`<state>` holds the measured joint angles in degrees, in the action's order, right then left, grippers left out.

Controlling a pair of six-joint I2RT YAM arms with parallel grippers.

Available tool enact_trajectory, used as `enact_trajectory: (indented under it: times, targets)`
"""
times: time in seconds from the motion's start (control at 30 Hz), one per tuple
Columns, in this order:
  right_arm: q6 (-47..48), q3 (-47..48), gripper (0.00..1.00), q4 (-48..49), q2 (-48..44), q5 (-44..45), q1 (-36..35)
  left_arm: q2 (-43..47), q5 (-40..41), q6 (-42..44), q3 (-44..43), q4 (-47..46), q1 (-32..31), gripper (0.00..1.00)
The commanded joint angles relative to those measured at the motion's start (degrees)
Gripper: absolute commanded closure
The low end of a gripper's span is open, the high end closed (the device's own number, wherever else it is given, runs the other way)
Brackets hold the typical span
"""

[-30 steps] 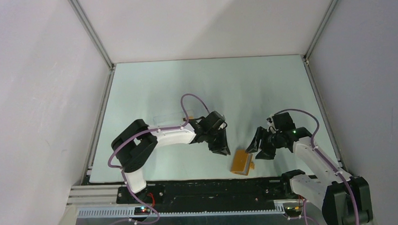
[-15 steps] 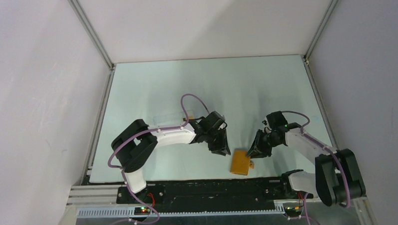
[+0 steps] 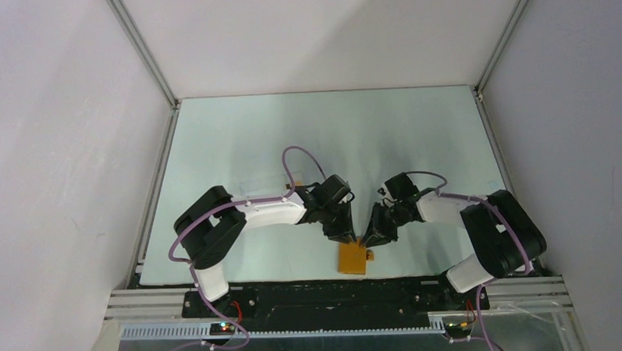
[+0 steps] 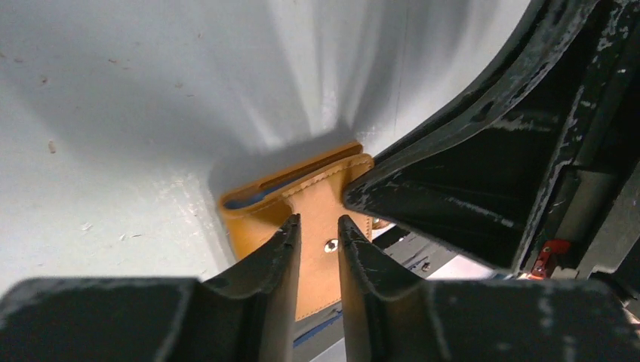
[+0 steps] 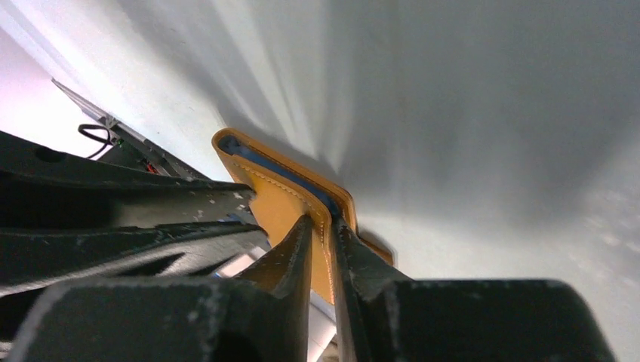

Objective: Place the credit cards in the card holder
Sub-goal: Close the card holder at the corner of the board.

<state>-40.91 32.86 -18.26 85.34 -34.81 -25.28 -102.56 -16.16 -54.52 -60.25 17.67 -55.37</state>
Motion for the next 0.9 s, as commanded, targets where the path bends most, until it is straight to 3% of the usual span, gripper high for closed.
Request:
enact_trajectory:
  times: [0.0, 0.17, 0.3, 0.53, 0.87]
  targets:
    - [0.1, 4.3, 0.79, 6.0, 3.9, 0.5, -3.3, 1.4, 2.0, 1.1, 0.4, 1.7, -0.4, 0.73]
    - [3.3, 6.4, 0.54, 2.0, 1.4, 2.6, -4.0, 2.6, 3.6, 0.1, 2.8, 3.2, -0.4, 0.85]
    - [5.2, 6.3, 0.44, -4.0, -3.1, 6.4, -4.0, 1.1, 4.1, -0.5, 3.8, 3.9, -0.4, 0.97]
    - [2.3, 1.4, 0.46, -9.6, -12.1, 4.8, -3.3, -1.6, 4.7, -0.6, 3.4, 4.5, -0.5, 1.00]
    - [-5.4, -7.2, 0.48, -4.5, -14.9, -3.2, -3.2, -3.1, 5.3, -0.8, 3.2, 5.2, -0.5, 1.00]
